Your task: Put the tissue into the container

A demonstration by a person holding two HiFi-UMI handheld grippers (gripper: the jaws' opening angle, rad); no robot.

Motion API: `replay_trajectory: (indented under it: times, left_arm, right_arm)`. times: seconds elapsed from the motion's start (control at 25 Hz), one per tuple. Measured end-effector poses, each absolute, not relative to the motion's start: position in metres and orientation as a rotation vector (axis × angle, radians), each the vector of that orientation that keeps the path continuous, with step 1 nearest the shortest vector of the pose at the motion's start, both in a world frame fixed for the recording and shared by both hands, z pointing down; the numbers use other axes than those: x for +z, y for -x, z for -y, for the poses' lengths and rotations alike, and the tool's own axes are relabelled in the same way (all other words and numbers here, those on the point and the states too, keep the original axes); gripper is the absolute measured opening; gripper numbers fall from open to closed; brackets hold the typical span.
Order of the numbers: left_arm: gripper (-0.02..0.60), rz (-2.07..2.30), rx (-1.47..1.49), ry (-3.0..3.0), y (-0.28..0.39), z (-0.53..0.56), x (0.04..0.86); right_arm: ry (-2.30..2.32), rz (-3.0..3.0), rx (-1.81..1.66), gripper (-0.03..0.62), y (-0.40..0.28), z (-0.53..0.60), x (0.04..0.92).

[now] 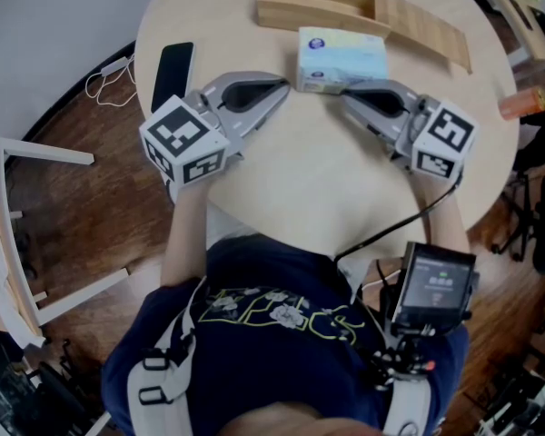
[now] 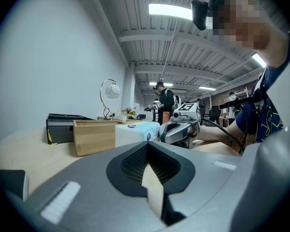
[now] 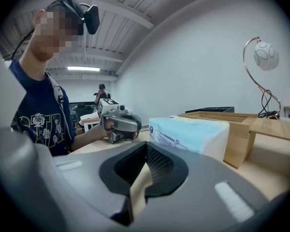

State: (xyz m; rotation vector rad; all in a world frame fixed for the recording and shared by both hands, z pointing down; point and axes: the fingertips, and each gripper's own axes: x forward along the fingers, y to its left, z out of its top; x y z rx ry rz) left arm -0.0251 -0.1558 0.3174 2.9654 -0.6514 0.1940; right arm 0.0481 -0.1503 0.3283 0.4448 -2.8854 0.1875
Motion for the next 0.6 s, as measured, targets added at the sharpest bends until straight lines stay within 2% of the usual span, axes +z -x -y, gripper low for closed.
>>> replay_trajectory:
  times: [0.6]
  left_arm:
    - [0.003,0.651,0.193,-2.966,0.0251,0.1556,0.3173]
  right_arm:
    - [-0.447,2.873,0.194,0.003,-0.0484,0.1498,0.3291]
